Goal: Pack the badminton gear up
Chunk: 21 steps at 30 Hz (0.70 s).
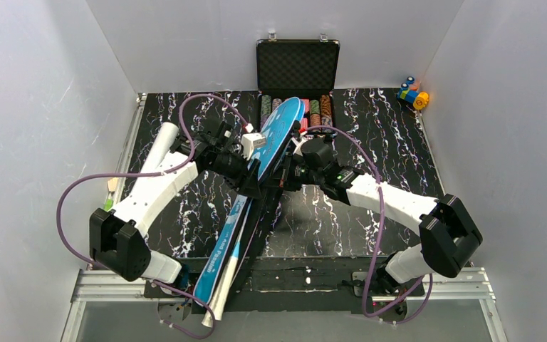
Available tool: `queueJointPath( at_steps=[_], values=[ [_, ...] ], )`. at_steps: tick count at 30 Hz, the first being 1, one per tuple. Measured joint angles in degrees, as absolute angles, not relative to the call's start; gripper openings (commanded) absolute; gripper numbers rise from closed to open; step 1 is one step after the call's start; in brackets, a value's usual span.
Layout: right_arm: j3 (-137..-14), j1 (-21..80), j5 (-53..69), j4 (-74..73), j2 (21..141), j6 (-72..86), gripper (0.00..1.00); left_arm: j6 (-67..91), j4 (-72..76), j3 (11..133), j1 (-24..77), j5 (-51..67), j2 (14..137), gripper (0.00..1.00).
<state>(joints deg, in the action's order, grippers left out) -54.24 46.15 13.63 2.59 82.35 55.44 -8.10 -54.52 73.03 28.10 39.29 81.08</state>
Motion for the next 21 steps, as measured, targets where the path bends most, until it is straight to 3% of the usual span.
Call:
queueJointPath(
  at_steps=[2, 5, 21],
  values=[
    [-54.3, 46.2, 13.6, 2.4, 82.3, 55.8, 0.01, -8.4, -54.2, 71.7, 28.1, 39.9, 80.9, 0.65],
    [-54.6, 46.2, 13.6, 1.8, 82.3, 56.9, 0.01, -8.7, -53.8, 69.8, 28.1, 40.8, 80.5, 0.71],
    [-60.8, 46.2, 13.9, -3.9, 82.8, 62.1, 0.01, -10.5, -51.0, 67.6, 29.0, 36.5, 75.0, 0.69]
  ],
)
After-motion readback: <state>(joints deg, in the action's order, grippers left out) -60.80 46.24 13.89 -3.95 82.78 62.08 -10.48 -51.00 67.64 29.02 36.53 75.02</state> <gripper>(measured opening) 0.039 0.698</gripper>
